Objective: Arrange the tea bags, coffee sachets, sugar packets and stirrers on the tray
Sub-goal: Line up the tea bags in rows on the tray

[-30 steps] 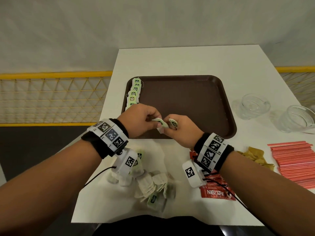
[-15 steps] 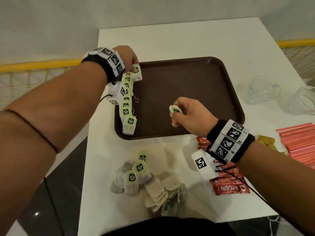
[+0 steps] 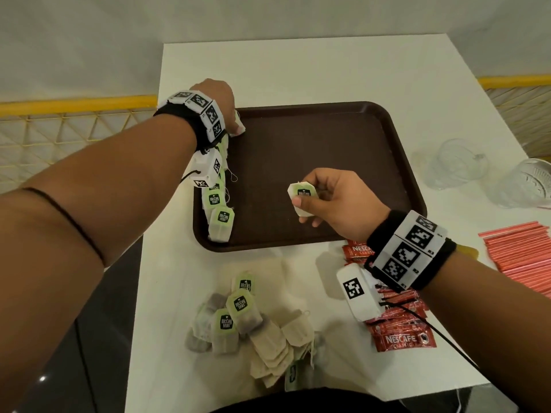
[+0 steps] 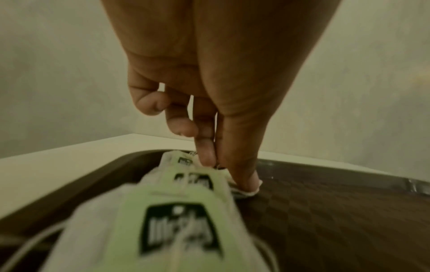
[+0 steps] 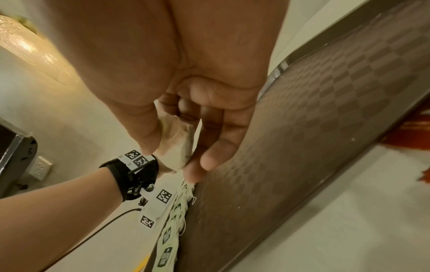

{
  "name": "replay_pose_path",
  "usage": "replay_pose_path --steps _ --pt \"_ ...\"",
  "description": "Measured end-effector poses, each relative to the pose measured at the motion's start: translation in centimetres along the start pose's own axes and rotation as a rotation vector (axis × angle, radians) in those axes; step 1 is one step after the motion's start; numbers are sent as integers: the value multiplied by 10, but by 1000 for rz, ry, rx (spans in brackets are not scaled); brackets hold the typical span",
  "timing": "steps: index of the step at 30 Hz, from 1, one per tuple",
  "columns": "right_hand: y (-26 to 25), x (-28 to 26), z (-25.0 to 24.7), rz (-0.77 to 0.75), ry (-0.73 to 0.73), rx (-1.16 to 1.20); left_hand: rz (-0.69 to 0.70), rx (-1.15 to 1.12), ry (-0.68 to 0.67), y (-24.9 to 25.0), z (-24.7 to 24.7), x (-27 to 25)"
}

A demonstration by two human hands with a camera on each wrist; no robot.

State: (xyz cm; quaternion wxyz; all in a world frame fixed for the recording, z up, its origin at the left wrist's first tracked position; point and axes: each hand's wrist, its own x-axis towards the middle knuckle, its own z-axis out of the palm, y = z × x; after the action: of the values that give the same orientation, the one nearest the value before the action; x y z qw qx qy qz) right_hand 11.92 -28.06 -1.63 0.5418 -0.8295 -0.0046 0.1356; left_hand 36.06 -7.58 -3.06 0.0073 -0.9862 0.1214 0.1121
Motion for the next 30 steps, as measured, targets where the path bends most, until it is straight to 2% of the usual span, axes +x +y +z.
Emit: replay_pose_path --steps 3,5,9,11,14,16,19,21,25,27,30 --pt "0 3 3 -22 11 -25 13 12 -46 4 5 -6" --pt "2 6 5 -26 31 -32 71 19 -47 3 6 -9" --pt "3 13 8 7 63 53 115 -11 2 -2 5 -25" --pt "0 16 9 20 82 106 126 -103 83 2 -1 -39" --pt "-3 21 12 10 94 85 211 -377 165 11 -16 -74" --pt "-3 24 13 5 101 67 298 -581 68 20 -25 -106" --pt "-3 27 16 -11 100 63 447 -639 -101 34 -23 -144" --pt "-2 28 19 -21 94 57 517 -615 -64 40 -14 -151" --pt "2 31 22 -17 98 45 447 -753 126 39 -3 -150" --pt "4 32 23 -20 112 40 453 -805 95 38 -1 -154" --pt "5 32 23 -29 119 26 468 -727 22 35 2 -155"
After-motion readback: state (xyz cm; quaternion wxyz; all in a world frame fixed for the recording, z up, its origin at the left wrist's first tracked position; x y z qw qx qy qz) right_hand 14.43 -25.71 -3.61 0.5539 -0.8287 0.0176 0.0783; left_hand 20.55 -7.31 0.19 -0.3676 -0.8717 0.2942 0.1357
